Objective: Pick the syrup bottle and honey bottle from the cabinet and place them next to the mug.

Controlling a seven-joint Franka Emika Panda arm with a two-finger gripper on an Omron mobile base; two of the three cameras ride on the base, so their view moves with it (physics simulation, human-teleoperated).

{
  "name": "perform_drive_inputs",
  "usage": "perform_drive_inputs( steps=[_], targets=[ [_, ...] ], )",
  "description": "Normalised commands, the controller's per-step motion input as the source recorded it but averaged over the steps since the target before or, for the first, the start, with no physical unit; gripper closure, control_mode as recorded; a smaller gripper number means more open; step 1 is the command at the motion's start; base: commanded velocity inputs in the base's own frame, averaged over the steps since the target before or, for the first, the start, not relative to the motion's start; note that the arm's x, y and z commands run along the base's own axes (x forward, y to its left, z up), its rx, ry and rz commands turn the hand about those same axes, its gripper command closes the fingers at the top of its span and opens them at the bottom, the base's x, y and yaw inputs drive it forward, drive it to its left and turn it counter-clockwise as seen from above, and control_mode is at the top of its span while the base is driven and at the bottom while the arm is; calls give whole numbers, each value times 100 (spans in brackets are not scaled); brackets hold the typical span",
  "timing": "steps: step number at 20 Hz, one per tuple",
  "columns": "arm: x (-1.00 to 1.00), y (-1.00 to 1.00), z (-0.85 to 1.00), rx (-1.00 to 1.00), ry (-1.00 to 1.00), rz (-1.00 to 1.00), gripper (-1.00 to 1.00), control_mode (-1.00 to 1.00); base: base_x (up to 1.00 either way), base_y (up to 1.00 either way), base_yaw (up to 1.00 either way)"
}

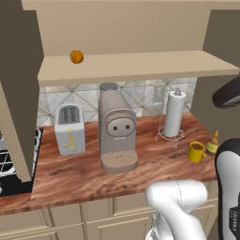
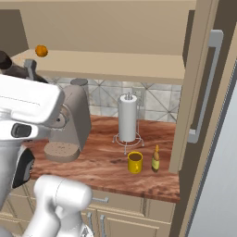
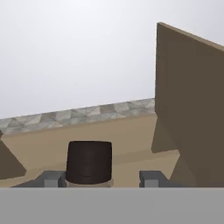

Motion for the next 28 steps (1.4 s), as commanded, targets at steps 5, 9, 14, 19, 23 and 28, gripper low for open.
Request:
perform_drive_inputs(
  steps=[5,9,14,19,23,28],
  targets=[
    [-100,27,-85,2,-4,8,100,-100,0,0,0],
    [-100,14,-94,0,-2,7,100,-100,0,0,0],
    [-71,9,-100,-1,1,5,100,-100,0,0,0],
    [-12,18,-100,0,-2,9,100,-100,0,0,0],
    [1,34,-100,0,-25,9,100,-100,0,0,0],
    [27,38,-100,5,-35,12,100,-100,0,0,0]
  ],
)
